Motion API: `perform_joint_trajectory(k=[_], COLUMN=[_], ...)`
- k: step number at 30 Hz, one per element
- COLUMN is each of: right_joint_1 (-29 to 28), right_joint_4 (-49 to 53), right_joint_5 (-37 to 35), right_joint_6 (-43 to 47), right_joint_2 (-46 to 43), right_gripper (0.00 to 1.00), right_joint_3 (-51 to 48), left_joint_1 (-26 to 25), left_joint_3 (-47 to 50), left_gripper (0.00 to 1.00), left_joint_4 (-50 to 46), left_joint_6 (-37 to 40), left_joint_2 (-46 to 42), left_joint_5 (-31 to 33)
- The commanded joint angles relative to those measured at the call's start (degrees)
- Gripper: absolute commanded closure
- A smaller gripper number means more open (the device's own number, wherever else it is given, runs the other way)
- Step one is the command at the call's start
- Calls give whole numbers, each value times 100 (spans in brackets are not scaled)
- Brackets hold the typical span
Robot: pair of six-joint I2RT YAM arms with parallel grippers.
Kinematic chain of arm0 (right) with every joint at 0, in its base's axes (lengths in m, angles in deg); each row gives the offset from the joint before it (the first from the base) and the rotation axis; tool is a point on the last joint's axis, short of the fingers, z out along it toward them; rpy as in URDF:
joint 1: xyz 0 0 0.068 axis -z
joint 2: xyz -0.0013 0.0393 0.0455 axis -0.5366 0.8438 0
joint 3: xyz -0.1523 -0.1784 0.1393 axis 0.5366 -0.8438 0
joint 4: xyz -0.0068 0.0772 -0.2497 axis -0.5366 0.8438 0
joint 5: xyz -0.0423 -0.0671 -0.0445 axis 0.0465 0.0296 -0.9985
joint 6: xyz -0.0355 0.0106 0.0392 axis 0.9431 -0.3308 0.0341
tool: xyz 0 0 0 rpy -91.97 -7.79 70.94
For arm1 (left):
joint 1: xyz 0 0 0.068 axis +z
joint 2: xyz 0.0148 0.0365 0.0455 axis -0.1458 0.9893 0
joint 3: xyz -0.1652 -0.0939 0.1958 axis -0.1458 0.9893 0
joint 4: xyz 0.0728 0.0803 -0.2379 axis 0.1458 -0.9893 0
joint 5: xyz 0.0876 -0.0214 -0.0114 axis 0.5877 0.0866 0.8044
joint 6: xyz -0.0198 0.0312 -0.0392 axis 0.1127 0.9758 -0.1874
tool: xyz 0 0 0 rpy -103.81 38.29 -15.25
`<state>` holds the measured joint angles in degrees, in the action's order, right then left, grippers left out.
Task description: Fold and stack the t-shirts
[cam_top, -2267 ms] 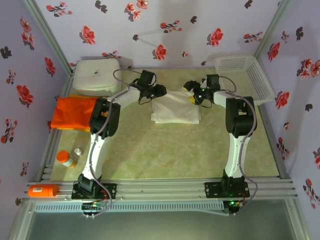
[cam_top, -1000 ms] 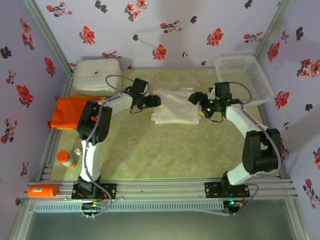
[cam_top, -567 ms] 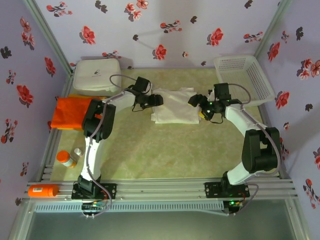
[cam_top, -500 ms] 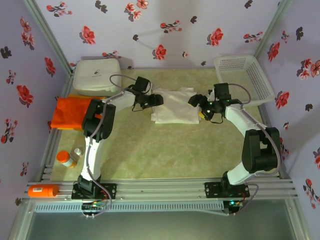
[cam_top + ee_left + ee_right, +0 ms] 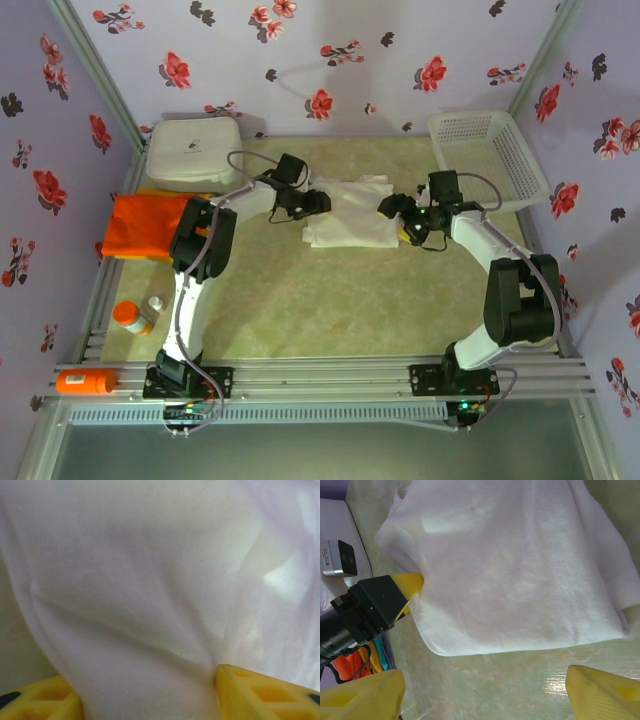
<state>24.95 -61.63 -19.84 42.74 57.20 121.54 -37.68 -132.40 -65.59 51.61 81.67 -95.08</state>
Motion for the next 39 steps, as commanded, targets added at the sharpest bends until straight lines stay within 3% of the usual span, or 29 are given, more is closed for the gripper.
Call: perform_joint_trajectory(k=[1,5,11,17,21,28,34,39], right_joint_1=[69,89,133,228,276,321,329,329], right_joint_4=[-66,-79,36,126,206,310,359,345], right_joint_5=[100,105,84,80,72,104,239,247], right_joint_6=[48,30,90,141,197,265,232,193], right_joint_2=[35,22,-14,-125,-188,-250,-390,-492], right_gripper=[16,16,17,17,17,18,18,18], right_joint_3=[-82,-121,-165,-228,-257,-293,-330,-396], left_joint_1=[-102,-122,-215,-299,-331,-339,-294,-132], left_joint_3=[-85,-97,-176,-301,-237,-40,934,1692], left_gripper=[52,65,73,92,99,100,100,100], left_joint_4=[-110,-66,-165,-362,-434,-867,-844,-905], left_joint_6=[-84,-103,-76,10,119,602,1048,1325], left_joint_2=[226,191,142,143,5,-495,-1580,-2460], left_joint_5=[-246,-102,256,582,875,1456,2153,2208])
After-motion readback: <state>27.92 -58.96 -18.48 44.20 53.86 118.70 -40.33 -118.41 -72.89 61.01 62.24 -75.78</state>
